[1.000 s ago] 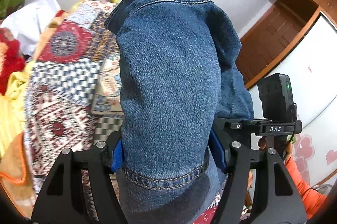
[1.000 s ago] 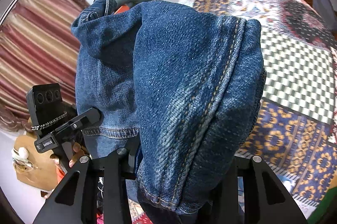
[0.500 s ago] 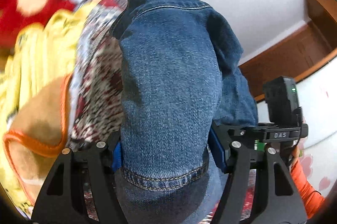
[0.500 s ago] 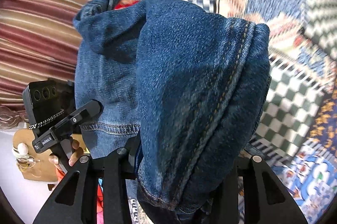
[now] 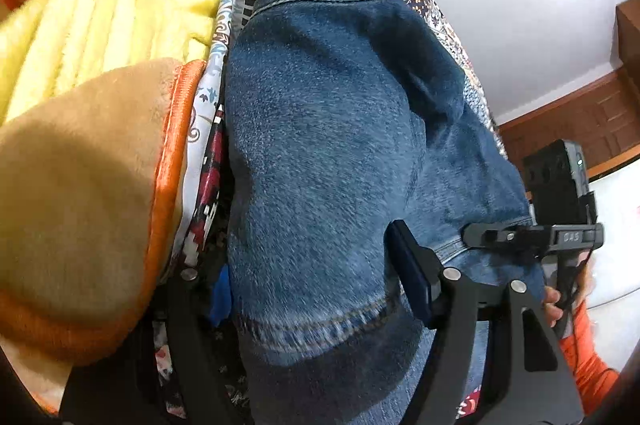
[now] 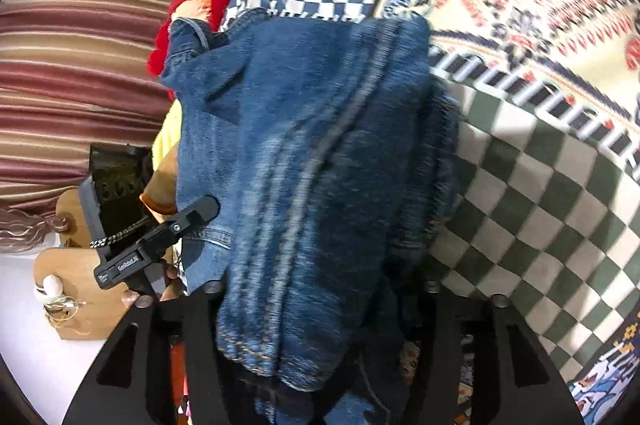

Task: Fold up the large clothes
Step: 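Lower the jacket onto the quilt with both grippers and release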

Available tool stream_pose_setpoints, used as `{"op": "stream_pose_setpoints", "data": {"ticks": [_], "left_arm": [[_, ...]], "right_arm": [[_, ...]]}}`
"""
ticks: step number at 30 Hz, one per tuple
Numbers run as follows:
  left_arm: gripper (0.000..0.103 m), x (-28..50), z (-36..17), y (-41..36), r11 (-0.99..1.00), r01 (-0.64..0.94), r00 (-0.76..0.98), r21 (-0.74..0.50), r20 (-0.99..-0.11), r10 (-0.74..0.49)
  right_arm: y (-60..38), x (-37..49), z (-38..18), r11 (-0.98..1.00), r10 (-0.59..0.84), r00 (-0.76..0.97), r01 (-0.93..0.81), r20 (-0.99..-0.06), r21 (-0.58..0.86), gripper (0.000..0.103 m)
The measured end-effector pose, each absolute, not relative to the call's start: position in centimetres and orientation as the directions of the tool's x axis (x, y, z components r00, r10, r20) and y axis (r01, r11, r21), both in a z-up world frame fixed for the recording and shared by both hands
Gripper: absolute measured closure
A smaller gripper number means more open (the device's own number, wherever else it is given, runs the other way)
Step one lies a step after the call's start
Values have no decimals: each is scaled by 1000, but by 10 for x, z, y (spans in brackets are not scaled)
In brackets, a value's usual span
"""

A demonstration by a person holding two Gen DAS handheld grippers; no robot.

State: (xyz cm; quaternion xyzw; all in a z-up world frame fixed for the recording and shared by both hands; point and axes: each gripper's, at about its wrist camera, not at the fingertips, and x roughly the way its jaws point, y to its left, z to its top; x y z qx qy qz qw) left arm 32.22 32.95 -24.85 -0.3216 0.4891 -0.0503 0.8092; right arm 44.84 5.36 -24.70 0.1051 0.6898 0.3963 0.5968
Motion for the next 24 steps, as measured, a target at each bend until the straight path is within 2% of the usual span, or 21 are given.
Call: {"op": "stream_pose_setpoints", "data": {"ticks": [4, 6, 10, 12, 17, 21, 24], "left_arm": [[34, 307, -220, 310, 884, -192, 521, -425, -808, -275], [34, 295, -204, 296, 927, -159, 526, -340, -824, -211], [34, 274, -197, 276, 957, -122, 533, -263, -831, -160], [34, 265, -194, 265, 964, -103, 536, -246, -830, -154], [24, 242, -204, 249, 974, -92, 525, -206, -841, -129], [24, 234, -211, 250, 969, -115, 515, -220, -847, -131], [24, 235, -203, 253, 972, -135, 527, -192, -845, -94]], "right_arm": [[47, 438, -227, 688, 578, -217, -389, -786, 613, 47], [41, 430, -204, 713, 533, -120, -469, -837, 521, 46], [34, 404, -175, 734, 441, 59, -598, -896, 322, 34], [31, 392, -171, 725, 418, 103, -637, -903, 263, 34], [9, 382, -181, 734, 417, 107, -626, -903, 265, 33], [-6, 383, -176, 742, 432, 87, -599, -897, 299, 33], [-3, 377, -161, 742, 406, 124, -623, -905, 247, 33]]}}
